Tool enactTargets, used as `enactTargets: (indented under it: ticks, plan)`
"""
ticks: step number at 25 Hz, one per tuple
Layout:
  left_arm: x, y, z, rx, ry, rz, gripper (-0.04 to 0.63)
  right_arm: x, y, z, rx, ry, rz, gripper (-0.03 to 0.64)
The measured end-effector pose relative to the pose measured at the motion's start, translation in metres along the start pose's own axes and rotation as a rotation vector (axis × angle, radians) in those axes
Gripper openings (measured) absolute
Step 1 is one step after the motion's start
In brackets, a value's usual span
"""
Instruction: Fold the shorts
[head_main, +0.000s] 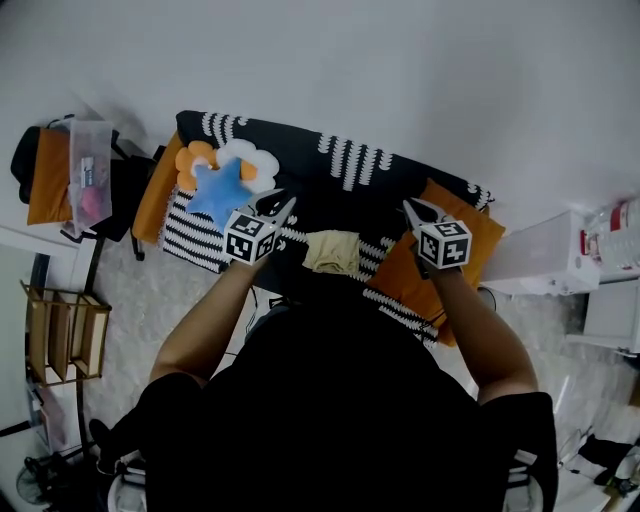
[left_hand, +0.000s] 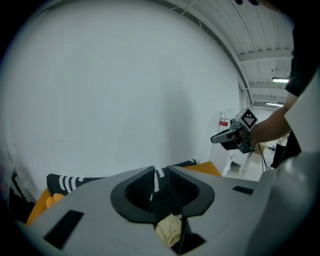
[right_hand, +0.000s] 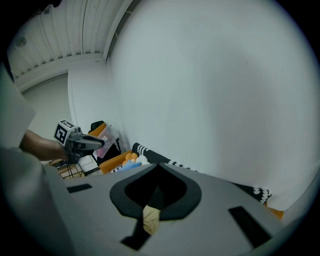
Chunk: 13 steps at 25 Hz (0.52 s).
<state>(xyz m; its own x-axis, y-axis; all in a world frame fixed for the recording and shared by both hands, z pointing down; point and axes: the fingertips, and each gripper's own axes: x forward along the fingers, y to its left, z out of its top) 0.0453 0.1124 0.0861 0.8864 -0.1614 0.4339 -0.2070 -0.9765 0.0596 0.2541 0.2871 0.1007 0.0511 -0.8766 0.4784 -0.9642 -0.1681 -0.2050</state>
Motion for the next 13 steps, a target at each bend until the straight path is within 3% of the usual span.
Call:
enactTargets:
  ticks: [13]
  plan:
    - [0.003, 0.013, 0.005, -0.011, -0.005, 0.01, 0.06, 0.014, 0.005, 0.008, 0.005, -0.009, 0.012, 0.002]
